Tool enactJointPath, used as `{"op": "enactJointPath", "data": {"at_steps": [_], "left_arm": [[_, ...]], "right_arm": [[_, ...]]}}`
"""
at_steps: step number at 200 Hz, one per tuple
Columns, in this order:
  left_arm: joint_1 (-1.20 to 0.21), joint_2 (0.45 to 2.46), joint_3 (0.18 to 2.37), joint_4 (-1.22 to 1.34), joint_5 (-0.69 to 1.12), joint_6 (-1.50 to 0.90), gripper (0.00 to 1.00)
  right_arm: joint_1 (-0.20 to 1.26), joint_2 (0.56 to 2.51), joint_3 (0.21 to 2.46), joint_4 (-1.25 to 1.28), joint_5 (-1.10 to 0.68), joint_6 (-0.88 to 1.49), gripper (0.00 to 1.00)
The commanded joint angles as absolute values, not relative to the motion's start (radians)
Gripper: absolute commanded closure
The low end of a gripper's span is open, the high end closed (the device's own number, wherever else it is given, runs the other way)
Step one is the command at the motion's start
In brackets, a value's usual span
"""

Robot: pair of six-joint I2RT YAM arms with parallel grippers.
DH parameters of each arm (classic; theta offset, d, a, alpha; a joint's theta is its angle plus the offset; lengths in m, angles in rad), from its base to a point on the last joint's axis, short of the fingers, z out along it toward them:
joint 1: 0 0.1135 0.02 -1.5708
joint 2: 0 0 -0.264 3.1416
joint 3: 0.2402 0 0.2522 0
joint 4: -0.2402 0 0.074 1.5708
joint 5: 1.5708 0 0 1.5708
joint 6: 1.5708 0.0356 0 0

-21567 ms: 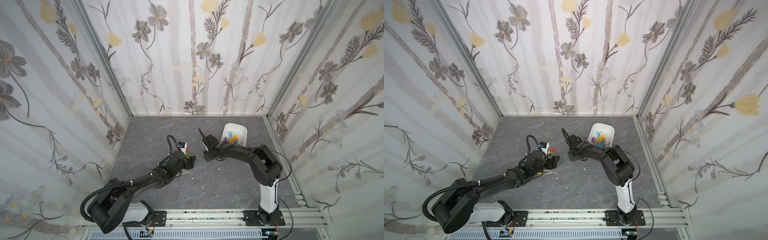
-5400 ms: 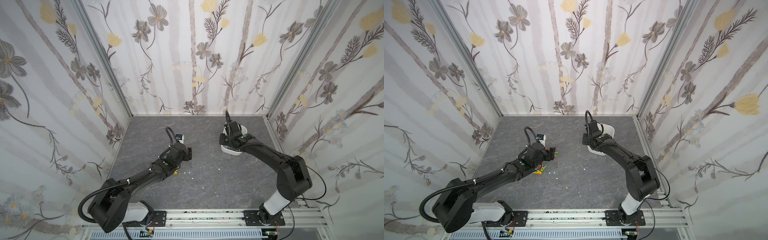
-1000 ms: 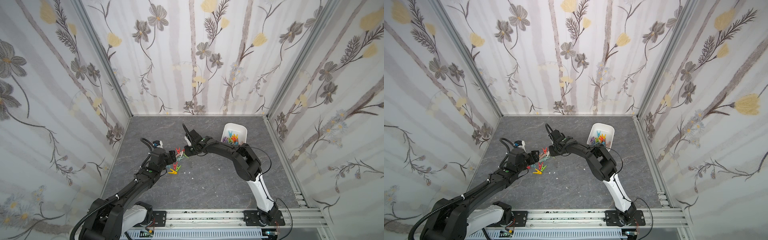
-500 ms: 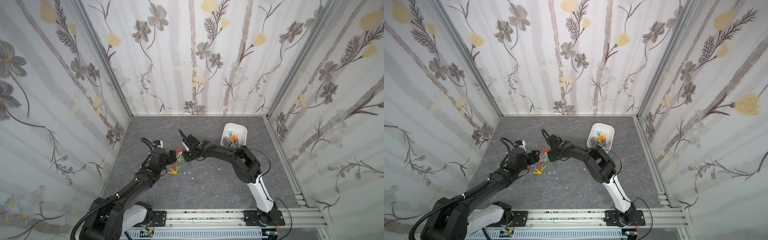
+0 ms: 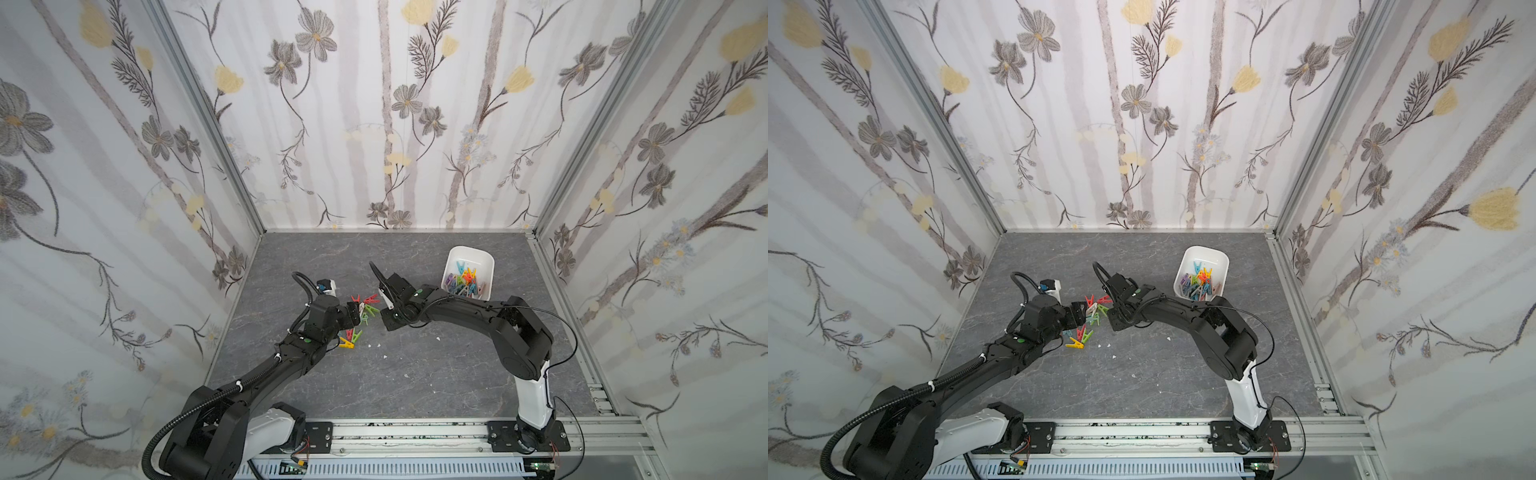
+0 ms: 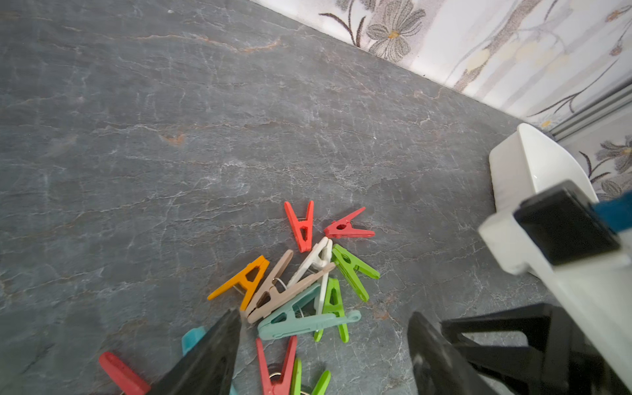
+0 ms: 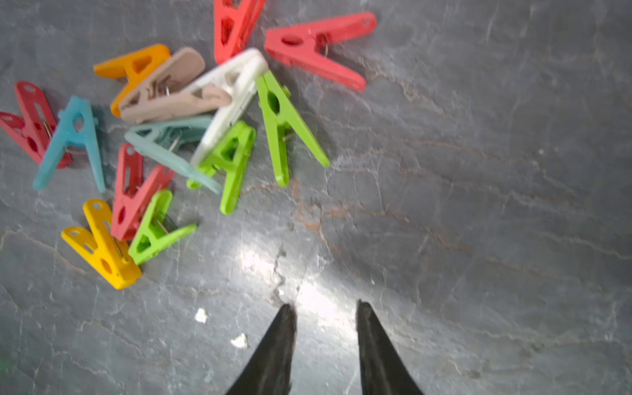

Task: Put the clothespins into the storage box
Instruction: Pick up the clothespin from the center of the board.

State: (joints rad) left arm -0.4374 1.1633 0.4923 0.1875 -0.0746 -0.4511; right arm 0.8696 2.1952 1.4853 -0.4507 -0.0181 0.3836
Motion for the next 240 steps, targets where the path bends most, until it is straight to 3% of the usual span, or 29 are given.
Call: {"op": "enactJointPath", "data": {"at_steps": [1,105,161,204,240], "left_arm": [[-0.447,1.167,0.500,0.233,-0.087,-0.459,0.23],[-0.447,1.166,0.502,0.213,-0.107,-0.452,0.23],[-0.446,1.161,0.513,0.204,-0.111,-0.439,0.22],[-0.449,1.139,0.570,0.132,-0.172,-0.368,0.23],[-0.596,1.186,0.674,0.094,-0.384,-0.155,0.23]], "right_arm": [[0.874,2.249,1.560,-0.419,-0.010,0.386,0.67],[0.893,2.425,1.745,-0.425,0.041,0.444,0.69],[0.897,2.464,1.789,-0.450,0.074,0.442,0.84],[0.880,2.269,1.609,-0.411,0.044,0.434,0.94],[0.785,2.013,1.355,-0.352,-0.034,0.469,0.96]]}}
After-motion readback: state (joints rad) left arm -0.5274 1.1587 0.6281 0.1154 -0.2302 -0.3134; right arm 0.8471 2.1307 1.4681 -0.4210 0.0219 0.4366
